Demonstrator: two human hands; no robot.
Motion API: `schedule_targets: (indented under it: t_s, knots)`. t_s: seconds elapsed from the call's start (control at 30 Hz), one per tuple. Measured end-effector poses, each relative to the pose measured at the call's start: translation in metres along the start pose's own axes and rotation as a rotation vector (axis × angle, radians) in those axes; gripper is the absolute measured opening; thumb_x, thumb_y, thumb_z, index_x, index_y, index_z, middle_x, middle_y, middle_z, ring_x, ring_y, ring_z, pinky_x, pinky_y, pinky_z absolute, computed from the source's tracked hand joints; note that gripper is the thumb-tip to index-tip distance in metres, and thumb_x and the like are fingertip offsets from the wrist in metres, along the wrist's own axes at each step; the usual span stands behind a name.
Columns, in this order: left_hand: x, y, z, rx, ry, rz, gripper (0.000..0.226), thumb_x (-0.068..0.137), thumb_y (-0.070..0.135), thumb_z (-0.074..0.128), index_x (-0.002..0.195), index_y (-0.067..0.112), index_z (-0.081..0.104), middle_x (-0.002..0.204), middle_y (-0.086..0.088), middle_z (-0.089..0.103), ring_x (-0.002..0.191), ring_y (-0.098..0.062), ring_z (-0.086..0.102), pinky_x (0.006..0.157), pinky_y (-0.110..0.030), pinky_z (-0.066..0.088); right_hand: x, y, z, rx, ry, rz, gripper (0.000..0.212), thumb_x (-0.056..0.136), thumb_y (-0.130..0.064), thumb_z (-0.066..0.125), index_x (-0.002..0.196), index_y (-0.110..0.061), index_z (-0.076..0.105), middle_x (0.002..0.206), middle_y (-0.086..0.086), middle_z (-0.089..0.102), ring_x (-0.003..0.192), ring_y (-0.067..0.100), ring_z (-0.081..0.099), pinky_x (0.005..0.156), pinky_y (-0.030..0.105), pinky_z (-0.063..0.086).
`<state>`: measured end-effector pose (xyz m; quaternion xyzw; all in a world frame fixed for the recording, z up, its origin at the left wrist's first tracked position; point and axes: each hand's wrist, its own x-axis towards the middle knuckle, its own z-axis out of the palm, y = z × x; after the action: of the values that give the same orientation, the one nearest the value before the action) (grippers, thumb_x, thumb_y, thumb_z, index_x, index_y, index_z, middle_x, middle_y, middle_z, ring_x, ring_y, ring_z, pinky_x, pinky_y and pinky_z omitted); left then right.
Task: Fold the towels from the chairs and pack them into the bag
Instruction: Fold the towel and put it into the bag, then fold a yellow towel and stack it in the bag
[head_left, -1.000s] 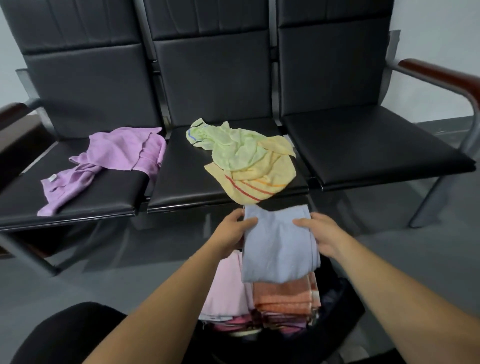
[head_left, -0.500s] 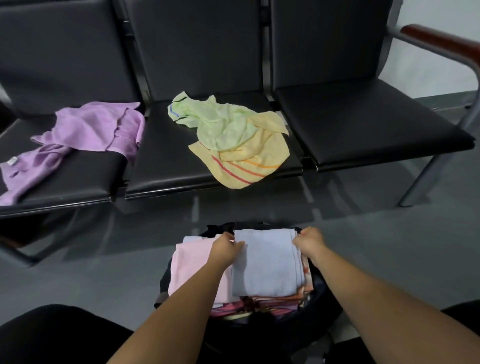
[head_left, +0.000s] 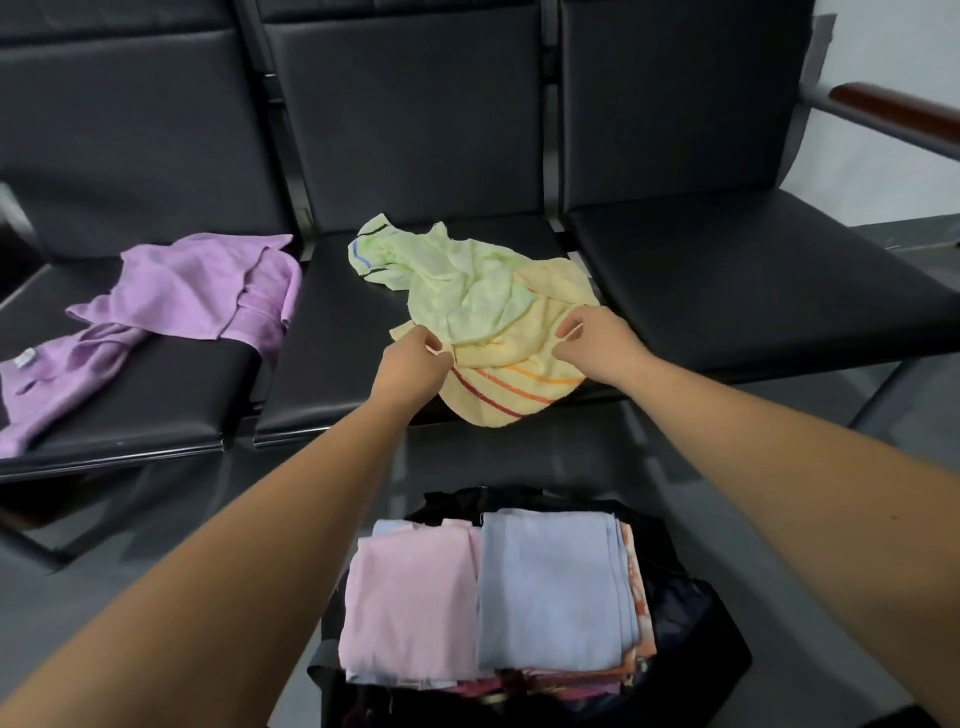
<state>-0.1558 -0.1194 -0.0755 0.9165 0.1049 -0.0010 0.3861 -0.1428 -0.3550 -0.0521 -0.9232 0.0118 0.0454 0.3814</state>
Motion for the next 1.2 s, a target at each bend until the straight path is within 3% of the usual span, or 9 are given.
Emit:
schedule_targets:
  t_s: [0.1,0.17,0.27,0.57,0.77,0.9,0.97,1.07,1.2]
  knots:
    - [0.017,-0.004,0.005,0.007,0.064,-0.12,0.038,0.096,0.028,0.06,0.126,0.007,0.053,0.113,-0.006,0.06,0.094,-0.022,0.057,0.07,-0.031,0.041,0.004,-0.007,0.019,-0.026,-0.043,-0.113,0.036,0.091,-0.018,0.069,0.126,-0.02,0.059,0.113,0.002,0.056,0.096,0.018,0.055,0.069,0.028,0.048]
    - [0.028,-0.009,0.008,-0.054,0.088,-0.226,0.046,0.094,0.034,0.064,0.126,0.003,0.052,0.116,-0.01,0.061,0.093,-0.024,0.057,0.069,-0.033,0.042,0.01,-0.005,0.037,-0.118,-0.086,-0.14,0.039,0.092,-0.028,0.07,0.129,-0.024,0.059,0.126,0.003,0.056,0.108,0.021,0.056,0.091,0.038,0.051]
    - [0.04,-0.016,0.015,0.038,0.069,-0.227,0.04,0.088,0.039,0.074,0.106,0.005,0.061,0.111,-0.014,0.065,0.101,-0.031,0.063,0.074,-0.039,0.052,0.019,0.0,0.054,-0.312,-0.074,-0.141,0.042,0.093,-0.039,0.066,0.133,-0.03,0.057,0.134,0.002,0.051,0.123,0.025,0.05,0.107,0.047,0.038]
    - [0.033,-0.02,0.004,-0.091,0.099,-0.214,0.009,0.089,0.01,0.048,0.083,0.006,0.053,0.085,-0.003,0.055,0.066,-0.016,0.047,0.055,-0.027,0.036,0.023,-0.007,0.053,-0.24,-0.084,-0.173,0.003,0.096,-0.015,0.064,0.095,-0.017,0.062,0.096,-0.005,0.057,0.097,0.02,0.059,0.086,0.034,0.05]
    - [0.036,-0.05,-0.04,0.024,0.213,-0.291,0.022,0.086,0.015,0.053,0.104,0.006,0.061,0.109,-0.014,0.063,0.092,-0.031,0.057,0.074,-0.035,0.046,0.007,-0.033,0.067,-0.118,-0.23,-0.254,0.007,0.092,-0.019,0.07,0.095,-0.013,0.067,0.085,-0.003,0.064,0.08,0.015,0.061,0.075,0.03,0.051]
    - [0.04,-0.044,-0.033,0.101,0.2,0.042,0.041,0.089,0.017,0.064,0.129,0.022,0.061,0.132,-0.007,0.048,0.124,-0.03,0.044,0.098,-0.041,0.042,0.03,-0.05,0.064,-0.082,-0.04,-0.197,0.038,0.091,-0.029,0.072,0.126,-0.023,0.058,0.097,0.001,0.067,0.091,0.021,0.065,0.082,0.039,0.056]
    - [0.043,-0.033,-0.025,0.114,0.064,0.211,0.046,0.093,0.021,0.066,0.138,0.028,0.059,0.136,0.0,0.047,0.117,-0.022,0.051,0.093,-0.033,0.045,0.042,-0.05,0.065,-0.239,-0.079,-0.171,0.045,0.092,-0.025,0.071,0.135,-0.023,0.058,0.121,0.002,0.063,0.11,0.023,0.062,0.092,0.039,0.053]
    - [0.052,-0.021,-0.017,0.223,-0.09,0.217,0.031,0.096,0.022,0.065,0.127,0.023,0.069,0.13,-0.001,0.051,0.09,-0.017,0.058,0.076,-0.027,0.047,0.054,-0.043,0.07,-0.312,-0.049,-0.152,0.011,0.094,-0.02,0.068,0.101,-0.026,0.073,0.122,0.003,0.064,0.099,0.022,0.064,0.084,0.036,0.055]
    - [0.057,-0.022,-0.016,0.22,-0.027,0.254,0.017,0.093,0.026,0.07,0.108,0.018,0.074,0.132,-0.004,0.053,0.118,-0.024,0.051,0.1,-0.038,0.046,0.056,-0.051,0.06,-0.115,0.055,-0.252,0.011,0.098,-0.024,0.061,0.093,-0.019,0.07,0.115,0.003,0.056,0.092,0.02,0.06,0.083,0.033,0.049]
